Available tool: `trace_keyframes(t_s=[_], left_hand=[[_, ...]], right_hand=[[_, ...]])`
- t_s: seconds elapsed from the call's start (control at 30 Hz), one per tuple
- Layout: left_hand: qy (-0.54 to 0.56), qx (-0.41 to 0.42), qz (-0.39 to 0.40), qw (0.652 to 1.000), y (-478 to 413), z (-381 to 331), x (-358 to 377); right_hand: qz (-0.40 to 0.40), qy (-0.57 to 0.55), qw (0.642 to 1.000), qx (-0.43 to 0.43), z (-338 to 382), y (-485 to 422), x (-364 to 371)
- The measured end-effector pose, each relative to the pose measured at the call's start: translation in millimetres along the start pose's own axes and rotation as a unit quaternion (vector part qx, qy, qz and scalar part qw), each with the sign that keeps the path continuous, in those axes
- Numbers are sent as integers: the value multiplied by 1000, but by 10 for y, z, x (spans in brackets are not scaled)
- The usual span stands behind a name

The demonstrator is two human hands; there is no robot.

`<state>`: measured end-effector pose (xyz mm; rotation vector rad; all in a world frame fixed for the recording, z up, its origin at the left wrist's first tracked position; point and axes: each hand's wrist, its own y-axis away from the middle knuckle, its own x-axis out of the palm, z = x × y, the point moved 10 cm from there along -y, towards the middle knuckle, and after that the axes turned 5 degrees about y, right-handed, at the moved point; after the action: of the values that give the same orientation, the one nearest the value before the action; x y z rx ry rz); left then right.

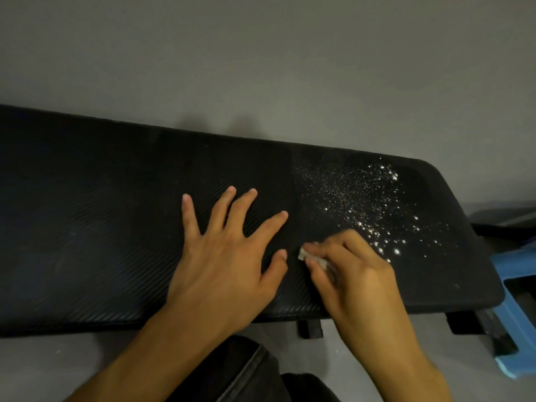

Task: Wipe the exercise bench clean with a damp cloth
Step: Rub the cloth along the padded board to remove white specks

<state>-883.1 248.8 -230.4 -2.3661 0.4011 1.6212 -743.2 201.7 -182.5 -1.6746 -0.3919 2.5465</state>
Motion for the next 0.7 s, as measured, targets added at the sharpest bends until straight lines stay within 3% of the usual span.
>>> trace_keyframes(t_s=[0.23, 0.47, 0.7], left_hand=[[-3, -2, -7, 1000, 8, -26, 1], [-4, -1, -12, 1000, 2, -19, 0], [3, -2, -10, 1000, 0, -22, -13]], right_hand=[[-29, 55, 997, 34, -238, -778, 96], [3, -7, 1000, 21, -97, -232, 25], [-35, 69, 996, 48, -260, -1125, 159]])
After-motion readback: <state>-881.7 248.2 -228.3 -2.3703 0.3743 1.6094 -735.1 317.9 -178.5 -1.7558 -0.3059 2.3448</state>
